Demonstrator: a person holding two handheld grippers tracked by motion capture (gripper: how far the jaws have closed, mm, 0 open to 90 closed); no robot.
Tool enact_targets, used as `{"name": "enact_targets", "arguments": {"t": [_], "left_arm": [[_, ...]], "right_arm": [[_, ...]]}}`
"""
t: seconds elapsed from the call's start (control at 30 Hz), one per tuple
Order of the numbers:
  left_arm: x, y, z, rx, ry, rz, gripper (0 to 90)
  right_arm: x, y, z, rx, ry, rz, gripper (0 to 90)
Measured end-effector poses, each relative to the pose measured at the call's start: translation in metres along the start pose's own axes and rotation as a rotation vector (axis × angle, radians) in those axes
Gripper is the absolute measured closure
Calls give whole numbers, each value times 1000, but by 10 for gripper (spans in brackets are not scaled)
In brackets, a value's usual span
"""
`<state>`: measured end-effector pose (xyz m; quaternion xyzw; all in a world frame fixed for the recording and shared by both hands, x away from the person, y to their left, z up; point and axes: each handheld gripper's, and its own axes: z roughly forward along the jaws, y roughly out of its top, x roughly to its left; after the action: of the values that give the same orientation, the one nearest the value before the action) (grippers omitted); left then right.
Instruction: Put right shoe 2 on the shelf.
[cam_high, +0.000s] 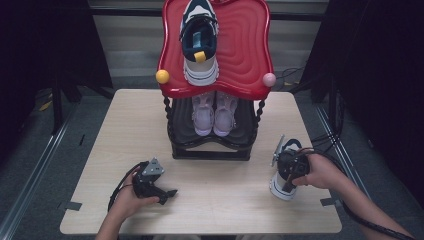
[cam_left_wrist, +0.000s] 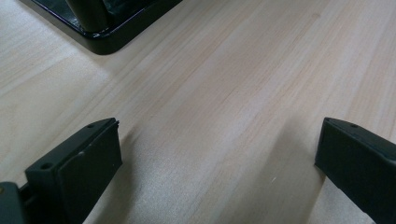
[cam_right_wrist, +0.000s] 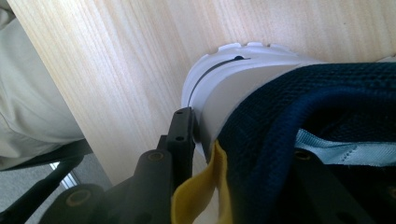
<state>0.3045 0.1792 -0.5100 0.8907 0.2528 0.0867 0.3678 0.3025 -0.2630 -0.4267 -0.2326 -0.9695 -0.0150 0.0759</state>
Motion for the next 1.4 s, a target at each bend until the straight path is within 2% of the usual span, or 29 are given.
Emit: {"name": "enact_targets", "arguments": {"t": [0.07, 0.23, 0.3, 0.37, 0.43, 0.5, 0.57, 0.63, 0.73, 0.87, 0.9, 0.93, 0.97, 1.2, 1.4], "left_arm": [[0, 0, 0, 3, 0, 3, 0], [0, 0, 0, 4, 0, 4, 0], [0, 0, 0, 3, 0, 5, 0], [0, 0, 0, 4, -1, 4, 0], [0, 0, 0, 3, -1, 5, 0], [0, 0, 0, -5, 0, -2, 0], [0, 0, 0, -5, 0, -2, 0], [0, 0, 0, -4, 0, 1, 0], [0, 0, 0, -5, 0, 0, 0], [0, 0, 0, -3, 0, -1, 0], [0, 0, 0, -3, 0, -1, 0], [0, 0, 0, 0, -3, 0, 0], [0, 0, 0, 0, -3, 0, 0], [0, 0, 0, -2, -3, 1, 0], [0, 0, 0, -1, -3, 2, 0]], "right_arm": [[1, 0, 0, 6, 8, 2, 663], [-1, 1, -2, 6, -6, -12, 664], [1, 0, -4, -6, 7, -6, 690], [1, 0, -8, -5, -7, -25, 710], [3, -1, -13, -4, -5, -19, 722], [2, -1, -17, -7, -11, -50, 736], [5, -1, -23, 11, -18, -46, 736], [8, -1, -28, 6, -16, -44, 736], [10, -2, -37, 17, -26, -92, 737], [15, -2, -53, 51, -33, -96, 737], [16, -3, -58, 48, -35, -73, 737], [15, -3, -61, 34, -38, -106, 737], [15, -3, -66, 34, -41, -111, 737], [20, -6, -104, 16, -61, -104, 737], [26, -5, -140, 8, -90, -127, 736]]}}
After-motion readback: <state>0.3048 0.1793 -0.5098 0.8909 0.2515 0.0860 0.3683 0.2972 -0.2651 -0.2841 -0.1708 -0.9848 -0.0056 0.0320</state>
